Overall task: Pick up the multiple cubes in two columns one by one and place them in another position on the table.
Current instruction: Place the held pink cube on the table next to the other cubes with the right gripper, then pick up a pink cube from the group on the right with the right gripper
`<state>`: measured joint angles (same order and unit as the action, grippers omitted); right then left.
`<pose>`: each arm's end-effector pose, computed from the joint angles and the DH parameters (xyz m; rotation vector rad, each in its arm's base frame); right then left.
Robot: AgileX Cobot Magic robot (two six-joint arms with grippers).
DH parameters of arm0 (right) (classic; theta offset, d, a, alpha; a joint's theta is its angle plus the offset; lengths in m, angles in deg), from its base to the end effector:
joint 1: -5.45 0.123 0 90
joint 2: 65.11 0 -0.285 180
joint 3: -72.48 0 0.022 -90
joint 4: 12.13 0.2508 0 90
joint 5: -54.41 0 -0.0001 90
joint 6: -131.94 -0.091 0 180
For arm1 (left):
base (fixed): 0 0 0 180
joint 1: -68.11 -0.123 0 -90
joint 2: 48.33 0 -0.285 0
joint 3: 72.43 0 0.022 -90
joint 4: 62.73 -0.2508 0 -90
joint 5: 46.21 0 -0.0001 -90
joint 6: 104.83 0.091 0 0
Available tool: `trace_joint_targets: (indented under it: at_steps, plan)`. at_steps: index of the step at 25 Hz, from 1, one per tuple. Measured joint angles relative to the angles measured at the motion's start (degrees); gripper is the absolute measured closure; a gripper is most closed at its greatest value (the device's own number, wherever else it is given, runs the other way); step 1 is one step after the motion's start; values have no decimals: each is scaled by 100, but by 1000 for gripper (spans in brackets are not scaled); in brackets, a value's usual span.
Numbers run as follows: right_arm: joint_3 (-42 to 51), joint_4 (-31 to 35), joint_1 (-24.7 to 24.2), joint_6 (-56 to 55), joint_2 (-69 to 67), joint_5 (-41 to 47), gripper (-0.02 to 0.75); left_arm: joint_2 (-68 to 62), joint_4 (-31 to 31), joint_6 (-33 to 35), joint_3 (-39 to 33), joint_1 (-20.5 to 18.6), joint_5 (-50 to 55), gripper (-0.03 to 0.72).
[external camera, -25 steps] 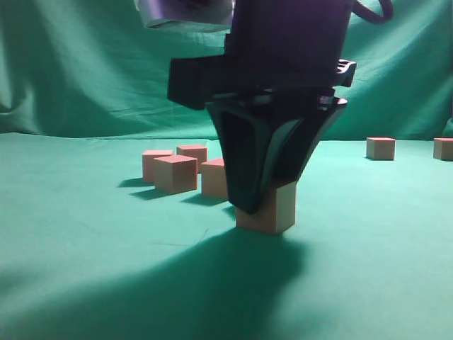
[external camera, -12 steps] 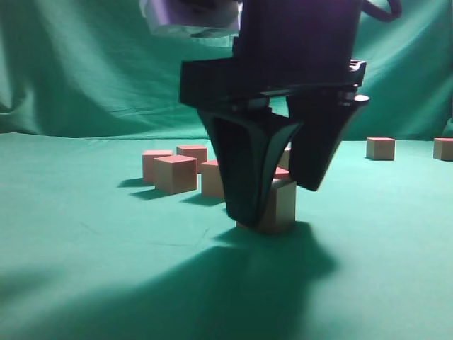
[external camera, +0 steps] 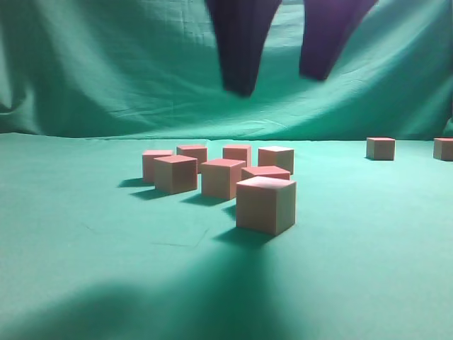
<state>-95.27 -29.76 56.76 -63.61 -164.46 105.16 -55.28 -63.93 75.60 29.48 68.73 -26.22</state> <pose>0.2144 0.2335 0.2487 -1.0449 2.5321 -0.0748 0.0529 0.0001 0.1774 0.0298 1.8328 0.0181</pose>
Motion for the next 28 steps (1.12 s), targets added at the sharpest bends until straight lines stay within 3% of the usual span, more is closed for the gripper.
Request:
trace_joint_targets:
  at_steps: [1,5,8,11,17,20,28]
  plan:
    - [-76,-342,0,-194,73,204,186,0,0,0,0,0,0,688]
    - [-428,-1822,-120,-1139,255,1067,188,0,0,0,0,0,0,688]
    - [-820,-2024,-586,-1399,275,1351,188,0,0,0,0,0,0,688]
    - [-1241,-1722,-1252,-1337,275,1292,188,0,0,0,0,0,0,688]
    - [-2085,-155,-2739,-457,66,658,188,0,0,0,0,0,0,688]
    - [-2590,230,-3344,-169,-450,784,188,0,0,0,0,0,0,688]
    - [-4311,1123,-4149,467,-2570,1423,188,0,0,0,0,0,0,688]
